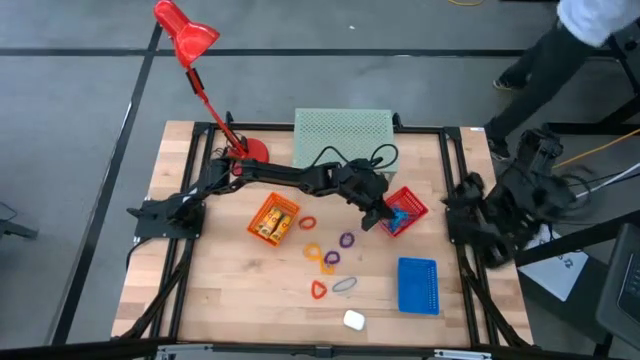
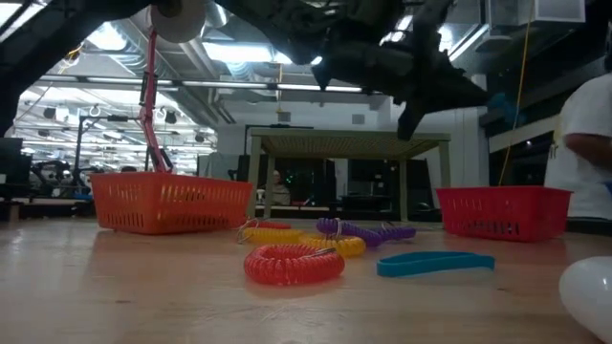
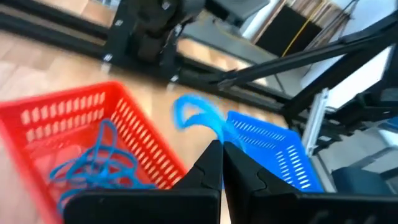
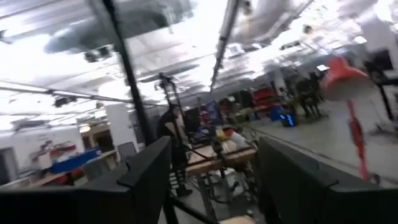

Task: Pick & Place Office Desk Supplies
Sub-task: Put the blue rubber band into the red bin

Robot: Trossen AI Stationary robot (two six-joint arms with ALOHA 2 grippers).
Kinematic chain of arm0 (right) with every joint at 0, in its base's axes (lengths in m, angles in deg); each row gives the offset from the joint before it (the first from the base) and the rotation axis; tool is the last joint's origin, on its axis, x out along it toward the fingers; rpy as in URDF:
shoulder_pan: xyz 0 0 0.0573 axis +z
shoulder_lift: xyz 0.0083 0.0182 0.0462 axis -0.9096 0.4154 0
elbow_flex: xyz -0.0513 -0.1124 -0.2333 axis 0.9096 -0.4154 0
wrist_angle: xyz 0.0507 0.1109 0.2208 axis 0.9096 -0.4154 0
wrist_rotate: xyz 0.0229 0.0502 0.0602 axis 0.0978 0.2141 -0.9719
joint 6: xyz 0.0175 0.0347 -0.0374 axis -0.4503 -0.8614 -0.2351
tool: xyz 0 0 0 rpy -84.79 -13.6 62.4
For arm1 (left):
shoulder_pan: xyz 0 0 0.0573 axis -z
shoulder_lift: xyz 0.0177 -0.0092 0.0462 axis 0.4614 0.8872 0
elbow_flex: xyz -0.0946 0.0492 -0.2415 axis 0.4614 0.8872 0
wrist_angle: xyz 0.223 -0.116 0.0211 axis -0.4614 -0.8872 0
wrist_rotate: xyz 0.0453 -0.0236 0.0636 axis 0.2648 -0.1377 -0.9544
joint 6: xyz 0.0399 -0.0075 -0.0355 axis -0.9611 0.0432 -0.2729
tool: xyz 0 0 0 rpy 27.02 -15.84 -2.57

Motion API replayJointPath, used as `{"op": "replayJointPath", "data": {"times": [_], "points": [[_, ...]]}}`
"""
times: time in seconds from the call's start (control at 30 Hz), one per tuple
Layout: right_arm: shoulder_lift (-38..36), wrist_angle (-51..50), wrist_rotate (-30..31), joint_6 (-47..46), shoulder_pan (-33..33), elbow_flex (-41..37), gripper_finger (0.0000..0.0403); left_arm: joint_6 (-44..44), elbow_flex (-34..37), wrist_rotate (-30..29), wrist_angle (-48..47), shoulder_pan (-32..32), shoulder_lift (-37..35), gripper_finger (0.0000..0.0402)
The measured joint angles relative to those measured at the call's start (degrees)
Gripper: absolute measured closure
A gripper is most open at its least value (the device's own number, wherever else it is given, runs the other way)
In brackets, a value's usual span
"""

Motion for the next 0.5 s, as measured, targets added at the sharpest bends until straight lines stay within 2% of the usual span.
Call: {"op": "replayJointPath", "data": {"times": [0.13, 0.4, 0.5], "points": [[-2.4, -0.2, -1.4, -2.7, -0.7, -2.8, 0.016, -0.2, -2.5, -0.2, -0.7, 0.0, 2.3, 0.0399], [-2.5, -0.1, -3.6, -4.0, -1.1, -3.2, 0.016, 0.6, -4.1, -4.0, -3.6, -0.3, 6.0, 0.0399], [-2.5, -0.3, -2.9, -4.7, -1.2, -3.2, 0.016, -3.4, -4.2, -9.2, -5.2, -0.3, 5.8, 0.0399]]}}
